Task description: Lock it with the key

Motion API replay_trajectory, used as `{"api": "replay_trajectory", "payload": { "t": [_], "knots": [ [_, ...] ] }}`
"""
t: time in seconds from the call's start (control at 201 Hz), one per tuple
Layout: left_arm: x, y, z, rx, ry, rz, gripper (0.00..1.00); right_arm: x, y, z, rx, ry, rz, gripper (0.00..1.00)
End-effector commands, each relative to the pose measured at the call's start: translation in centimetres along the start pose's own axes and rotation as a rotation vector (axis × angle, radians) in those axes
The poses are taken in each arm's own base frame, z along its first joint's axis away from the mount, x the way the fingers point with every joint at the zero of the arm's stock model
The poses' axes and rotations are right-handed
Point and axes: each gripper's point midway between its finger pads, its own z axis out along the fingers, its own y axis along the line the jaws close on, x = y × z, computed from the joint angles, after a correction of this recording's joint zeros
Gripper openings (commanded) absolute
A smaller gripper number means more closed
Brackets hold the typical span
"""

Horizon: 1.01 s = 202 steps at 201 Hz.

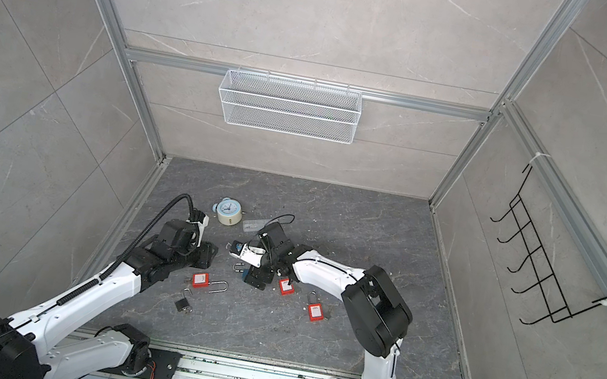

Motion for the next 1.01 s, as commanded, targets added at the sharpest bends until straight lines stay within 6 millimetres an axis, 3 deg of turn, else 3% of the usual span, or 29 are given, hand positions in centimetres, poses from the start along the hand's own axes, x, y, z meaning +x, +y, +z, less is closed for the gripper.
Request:
{"api": "replay_trajectory", "payload": {
  "t": [0.0,0.349,0.587,0.817,1.001],
  "knots": [
    [-0.2,0.9,-0.6,-0.032,-0.008,0.015,0.45,1.1,1.9,1.3,-0.125,0.052,-0.069,0.9],
    [-0.3,1.4,-1.1,-0.035,-0.008,0.04,0.44,2.7,2.4,4.0,-0.212,0.142,-0.067,0.66],
    [-0.2,1.4,-1.1,-0.028,0.0,0.051,0.43,3.6,2.8,4.6,-0.249,0.187,-0.067,0.49],
    [-0.1,0.8,-1.0,0.005,0.002,0.076,0.41,3.8,3.0,3.9,-0.27,0.208,-0.097,0.35],
    [-0.2,-2.1,-1.7,0.177,-0.022,0.23,0.41,0.8,1.8,1.2,-0.169,0.081,-0.155,0.3]
  ]
}}
